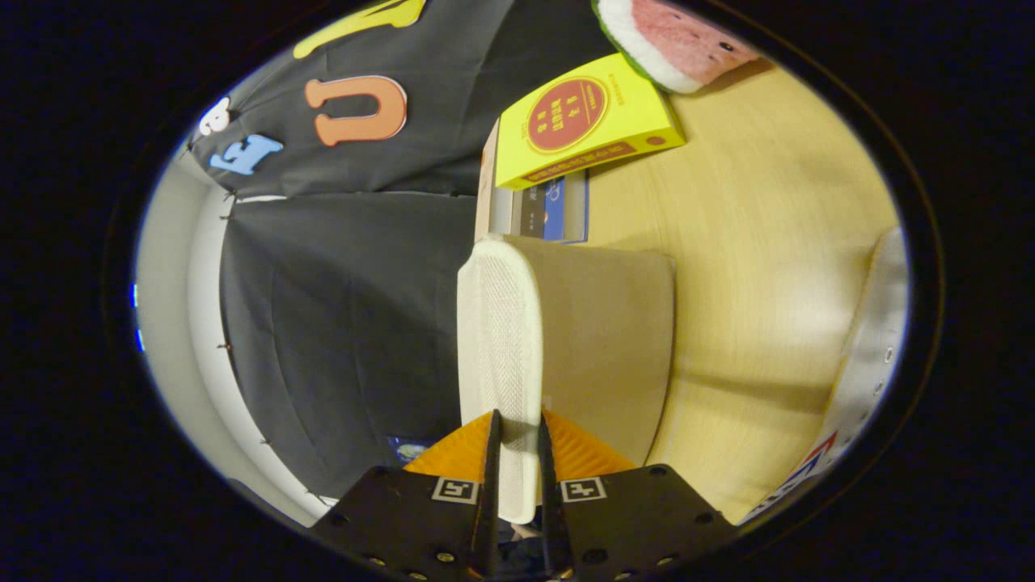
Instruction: Open the storage box then place both shoes into the box .Put the left shoe in first, then the right shoe, with the right side of both shoes facing outward in a uniform manner.
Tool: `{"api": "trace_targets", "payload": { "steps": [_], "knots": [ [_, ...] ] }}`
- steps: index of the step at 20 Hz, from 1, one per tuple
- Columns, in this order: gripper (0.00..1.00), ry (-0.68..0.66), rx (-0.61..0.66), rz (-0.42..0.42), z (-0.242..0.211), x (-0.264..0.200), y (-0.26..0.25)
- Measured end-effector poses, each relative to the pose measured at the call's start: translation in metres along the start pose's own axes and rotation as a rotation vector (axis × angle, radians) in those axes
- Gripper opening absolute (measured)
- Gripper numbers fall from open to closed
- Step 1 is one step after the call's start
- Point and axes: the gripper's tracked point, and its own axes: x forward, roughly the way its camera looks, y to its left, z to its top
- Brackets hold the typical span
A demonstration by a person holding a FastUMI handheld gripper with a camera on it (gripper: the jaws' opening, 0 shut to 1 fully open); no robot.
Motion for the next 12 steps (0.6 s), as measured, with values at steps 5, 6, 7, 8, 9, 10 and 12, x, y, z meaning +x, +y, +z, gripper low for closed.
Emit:
{"api": "trace_targets", "payload": {
  "steps": [5, 6, 7, 8, 9, 10, 12],
  "knots": [
    [0.03, -0.007, -0.045, -0.061, -0.005, -0.013, 0.035],
    [0.02, -0.008, -0.061, -0.069, -0.007, -0.014, 0.046],
    [0.02, -0.013, -0.077, -0.071, -0.008, -0.015, 0.059],
    [0.02, -0.014, -0.099, -0.08, -0.006, -0.014, 0.072],
    [0.02, -0.023, -0.126, -0.099, -0.005, -0.013, 0.082],
    [0.02, -0.029, -0.147, -0.127, -0.001, -0.009, 0.091],
    [0.03, -0.038, -0.17, -0.167, 0.005, 0.003, 0.109]
  ]
}}
